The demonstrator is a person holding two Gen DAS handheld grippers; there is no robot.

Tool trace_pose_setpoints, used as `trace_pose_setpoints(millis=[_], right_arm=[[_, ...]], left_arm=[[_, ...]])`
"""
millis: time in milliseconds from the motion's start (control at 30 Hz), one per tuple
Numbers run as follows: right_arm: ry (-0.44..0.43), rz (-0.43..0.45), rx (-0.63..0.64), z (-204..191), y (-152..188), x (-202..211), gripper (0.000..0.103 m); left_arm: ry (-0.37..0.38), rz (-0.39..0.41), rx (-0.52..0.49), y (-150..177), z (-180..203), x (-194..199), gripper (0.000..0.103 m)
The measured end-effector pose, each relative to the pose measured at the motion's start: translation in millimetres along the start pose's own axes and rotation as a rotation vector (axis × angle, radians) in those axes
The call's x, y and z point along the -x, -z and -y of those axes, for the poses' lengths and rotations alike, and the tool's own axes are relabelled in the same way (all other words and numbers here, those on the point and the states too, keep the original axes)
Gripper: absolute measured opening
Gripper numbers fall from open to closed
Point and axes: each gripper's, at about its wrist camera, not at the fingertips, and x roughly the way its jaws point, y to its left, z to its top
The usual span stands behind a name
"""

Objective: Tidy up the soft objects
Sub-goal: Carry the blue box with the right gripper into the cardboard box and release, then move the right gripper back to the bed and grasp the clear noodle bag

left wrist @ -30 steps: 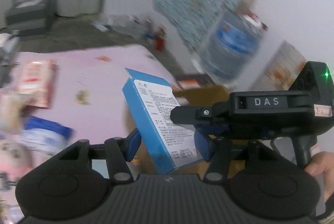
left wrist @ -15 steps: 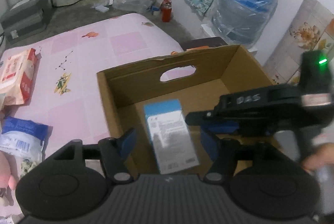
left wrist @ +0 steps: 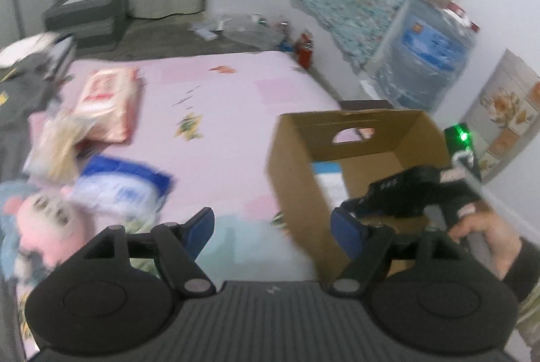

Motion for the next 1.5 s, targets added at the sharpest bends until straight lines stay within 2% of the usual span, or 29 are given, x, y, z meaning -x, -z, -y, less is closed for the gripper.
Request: trace_pose_setpoints(millis=[100,233,400,533,733,900,1067,1333,1500], right_arm=[[0.018,0.011,0.055,-15.7,-2.5,-7.7,0.015],[0.051,0.024,0.121,-32.5,-1.9,-10.9,0.016],[0.075,0.039,0.138,-32.7,2.2,-2.5,0.018],[0.055,0.057,0.125,-26.3,1.9,19.0,0.023],[0.056,0.123,0.155,-41.2,4.3,56.2,0.03],[-0.002,0.173,0.18,-64.7,8.5,92.6,0.034],[-0.11,0.184,0.209,-98.2,16.9,116.7,0.041],[-0.229,0.102,0.321,-166.9,43.5,112.8,0.047],[-0.27,0.041,0.342,-205.3,56.5,100.9,0.048]], left_arm=[[-0.029,0.007,0.035,15.1,-21.6,7.8,0.077],[-0.043,0.013,0.074,33.9,-43.8,20.7,0.077],[-0.048,0.041,0.125,52.9,-63.4,36.5,0.077],[-0.088,0.085,0.128,63.5,-74.2,49.8,0.078],[-0.128,0.137,0.16,75.3,-92.6,68.0,0.078],[-0.178,0.166,0.165,80.8,-103.3,79.0,0.079],[-0.204,0.176,0.184,83.3,-111.5,86.7,0.079],[-0.222,0.206,0.188,80.8,-121.7,99.8,0.083],[-0.261,0.207,0.135,67.0,-126.1,105.9,0.086]])
